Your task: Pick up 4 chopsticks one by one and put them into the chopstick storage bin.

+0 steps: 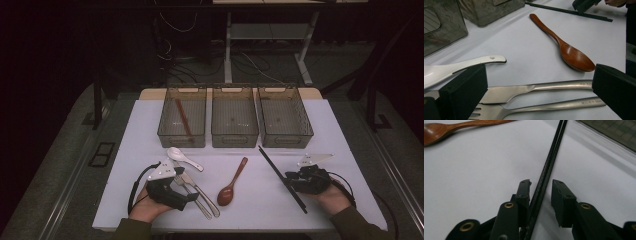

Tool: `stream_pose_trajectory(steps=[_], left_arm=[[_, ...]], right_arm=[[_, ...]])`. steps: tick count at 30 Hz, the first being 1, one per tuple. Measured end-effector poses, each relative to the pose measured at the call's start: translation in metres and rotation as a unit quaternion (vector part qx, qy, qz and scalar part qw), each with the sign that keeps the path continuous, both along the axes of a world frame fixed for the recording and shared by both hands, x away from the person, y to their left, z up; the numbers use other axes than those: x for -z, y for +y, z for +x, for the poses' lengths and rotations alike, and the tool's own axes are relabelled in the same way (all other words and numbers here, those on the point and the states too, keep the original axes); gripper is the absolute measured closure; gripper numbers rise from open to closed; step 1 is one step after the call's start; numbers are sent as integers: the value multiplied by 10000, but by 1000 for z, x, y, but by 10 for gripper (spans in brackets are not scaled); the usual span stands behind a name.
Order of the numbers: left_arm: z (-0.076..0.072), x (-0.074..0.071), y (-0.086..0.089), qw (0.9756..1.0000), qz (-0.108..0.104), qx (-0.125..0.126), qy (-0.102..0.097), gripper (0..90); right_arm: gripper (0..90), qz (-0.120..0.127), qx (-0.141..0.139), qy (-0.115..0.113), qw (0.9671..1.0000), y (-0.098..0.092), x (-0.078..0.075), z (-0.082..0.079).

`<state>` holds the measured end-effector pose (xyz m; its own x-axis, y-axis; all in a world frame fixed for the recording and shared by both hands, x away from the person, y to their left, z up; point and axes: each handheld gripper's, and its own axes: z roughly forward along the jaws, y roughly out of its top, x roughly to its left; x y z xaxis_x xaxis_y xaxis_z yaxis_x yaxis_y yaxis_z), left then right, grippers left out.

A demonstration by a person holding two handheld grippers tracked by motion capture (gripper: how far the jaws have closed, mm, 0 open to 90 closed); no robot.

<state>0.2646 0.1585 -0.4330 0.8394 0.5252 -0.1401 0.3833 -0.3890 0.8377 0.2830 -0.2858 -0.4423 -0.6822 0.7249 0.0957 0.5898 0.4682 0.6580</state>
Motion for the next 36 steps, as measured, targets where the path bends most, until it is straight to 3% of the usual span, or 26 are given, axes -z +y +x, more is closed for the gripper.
stream_pose_trajectory(steps=[23, 36], left_arm=[[0, 0, 0, 10000, -18, 3, 11, 0], [0, 0, 0, 10000, -23, 14, 9, 0]], right_arm=[[762, -306, -186, -59, 9993, 7, 2, -2], [783, -293, -597, 29, 9978, 12, 0, -7]])
